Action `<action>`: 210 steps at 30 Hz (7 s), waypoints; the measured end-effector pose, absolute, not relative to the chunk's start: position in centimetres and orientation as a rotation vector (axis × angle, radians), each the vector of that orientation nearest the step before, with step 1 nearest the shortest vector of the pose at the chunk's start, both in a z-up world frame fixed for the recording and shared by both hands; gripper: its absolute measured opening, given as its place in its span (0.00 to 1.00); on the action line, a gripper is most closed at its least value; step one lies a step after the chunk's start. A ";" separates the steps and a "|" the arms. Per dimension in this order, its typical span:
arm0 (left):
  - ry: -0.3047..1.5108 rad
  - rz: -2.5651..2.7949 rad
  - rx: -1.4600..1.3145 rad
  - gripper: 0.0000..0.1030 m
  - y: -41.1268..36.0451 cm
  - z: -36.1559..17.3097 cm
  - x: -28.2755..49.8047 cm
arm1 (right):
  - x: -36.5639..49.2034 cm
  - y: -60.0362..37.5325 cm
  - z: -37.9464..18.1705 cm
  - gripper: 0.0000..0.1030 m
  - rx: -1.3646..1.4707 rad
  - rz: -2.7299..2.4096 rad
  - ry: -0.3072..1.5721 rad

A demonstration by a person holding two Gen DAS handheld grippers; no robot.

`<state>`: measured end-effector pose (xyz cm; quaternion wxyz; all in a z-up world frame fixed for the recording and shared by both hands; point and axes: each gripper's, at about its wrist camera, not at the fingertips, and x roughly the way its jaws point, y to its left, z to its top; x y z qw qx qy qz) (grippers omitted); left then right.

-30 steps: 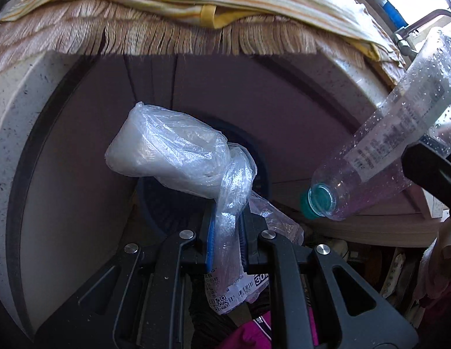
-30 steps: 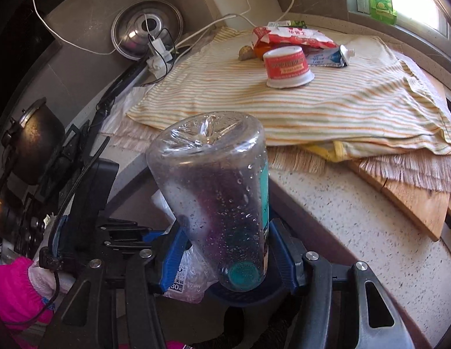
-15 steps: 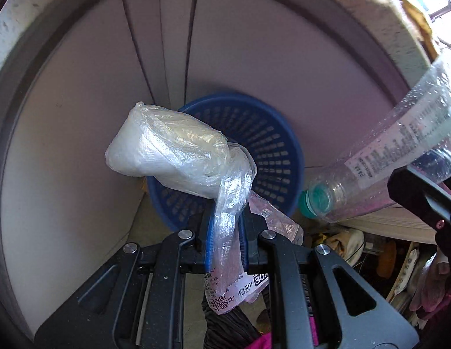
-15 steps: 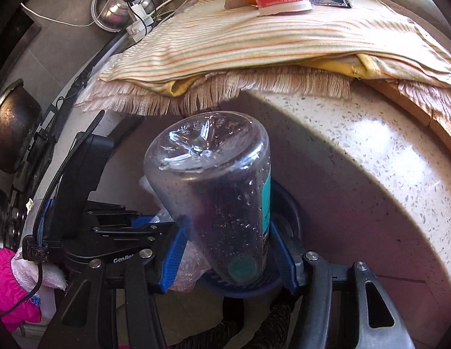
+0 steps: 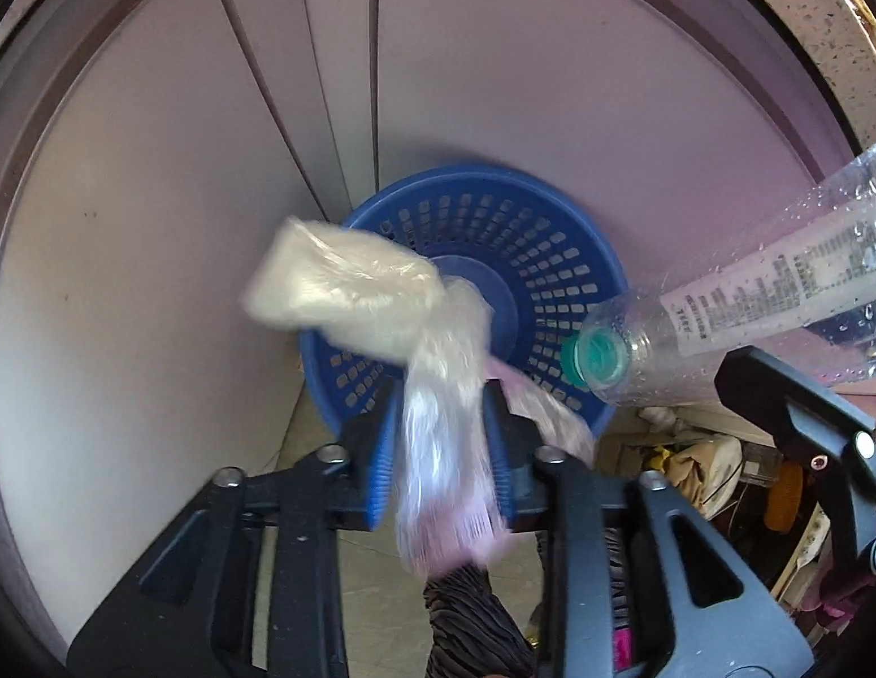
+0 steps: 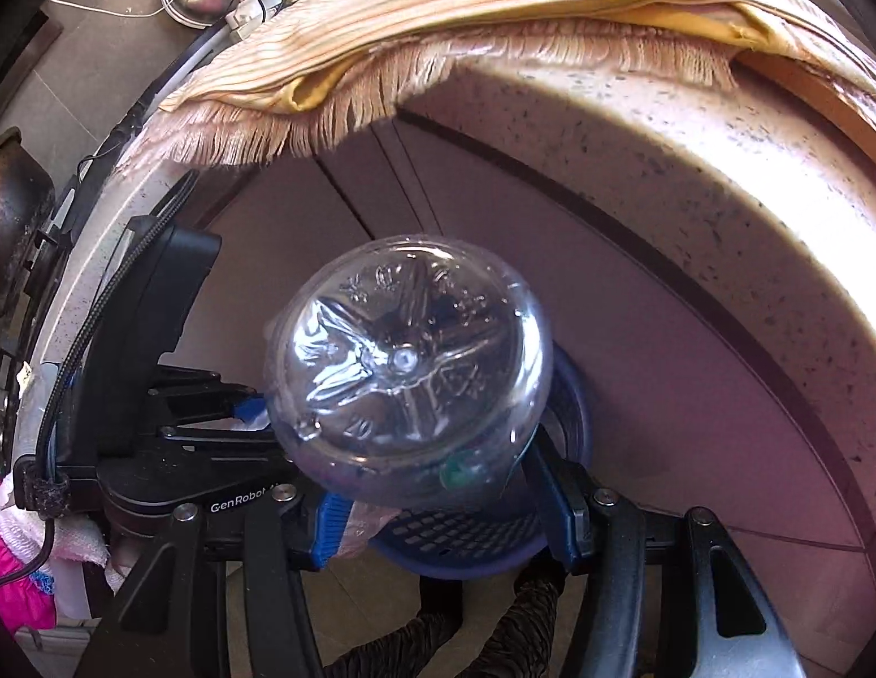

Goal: Collect trash
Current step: 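Open both tools to drop the bottle and bags into the basket, then move both tools back up toward the remaining items on the cloth, then grasp the yogurt cup with the left tool while the right tool grasps the flat tube, then carry the yogurt cup and tube down over the blue wastebasket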

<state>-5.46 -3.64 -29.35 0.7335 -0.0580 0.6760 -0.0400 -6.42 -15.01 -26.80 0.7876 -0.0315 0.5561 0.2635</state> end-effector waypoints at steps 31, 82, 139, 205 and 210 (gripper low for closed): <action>1.280 -0.051 -0.177 0.48 -1.4 -20.0 -5.4 | -5.8 -18.9 -18.1 0.66 0.006 0.592 1.061; 1.005 -0.045 -0.279 0.73 -8.4 -9.7 11.7 | 20.9 -25.3 -12.6 0.71 0.272 0.599 1.023; 0.919 -0.068 -0.264 0.61 -4.8 -6.9 7.6 | 16.0 -26.5 -5.9 0.27 0.091 0.494 0.763; 1.205 -0.127 -0.238 0.61 -2.9 -20.9 -8.1 | -9.0 -18.8 -16.5 0.28 -0.269 0.476 0.918; 1.232 -0.121 -0.241 0.61 -2.9 -22.3 -8.0 | -9.0 -18.1 -18.1 0.28 -0.290 0.477 0.949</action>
